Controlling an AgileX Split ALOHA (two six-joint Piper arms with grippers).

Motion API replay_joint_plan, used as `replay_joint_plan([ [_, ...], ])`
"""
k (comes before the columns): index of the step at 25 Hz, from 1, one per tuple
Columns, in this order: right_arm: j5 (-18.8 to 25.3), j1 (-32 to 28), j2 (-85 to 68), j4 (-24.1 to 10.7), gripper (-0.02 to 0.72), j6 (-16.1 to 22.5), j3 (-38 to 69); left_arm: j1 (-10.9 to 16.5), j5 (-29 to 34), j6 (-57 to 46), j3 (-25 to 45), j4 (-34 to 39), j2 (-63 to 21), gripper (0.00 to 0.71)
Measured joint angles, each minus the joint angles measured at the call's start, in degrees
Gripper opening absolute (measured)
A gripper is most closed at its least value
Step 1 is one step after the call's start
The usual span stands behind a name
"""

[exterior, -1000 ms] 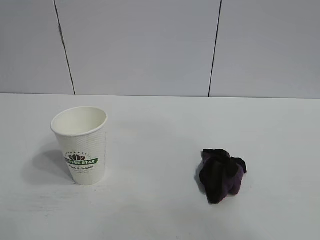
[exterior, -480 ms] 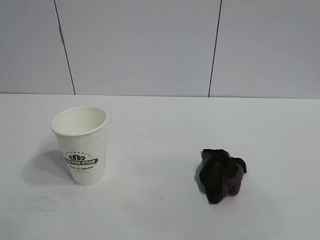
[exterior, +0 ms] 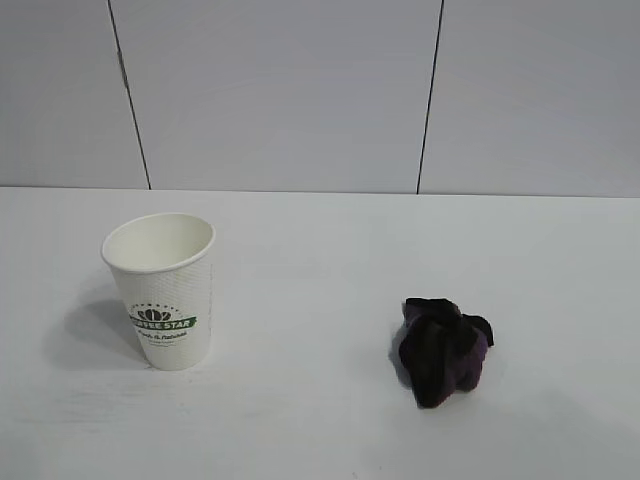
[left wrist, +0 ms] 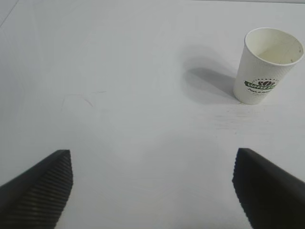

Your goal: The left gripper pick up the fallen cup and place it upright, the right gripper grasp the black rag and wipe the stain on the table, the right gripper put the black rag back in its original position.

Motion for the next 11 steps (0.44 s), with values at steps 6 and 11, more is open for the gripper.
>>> replay_joint_plan([
  [6,-0.3,0.0,0.0,-0.7,0.566,0.0,0.0,0.0,0.0,0.0,0.0,0.0,0.0,0.658],
  [11,-0.4,0.0,0.0,-1.0,0.566,0.2,0.0,0.0,0.0,0.0,0.0,0.0,0.0,0.658],
])
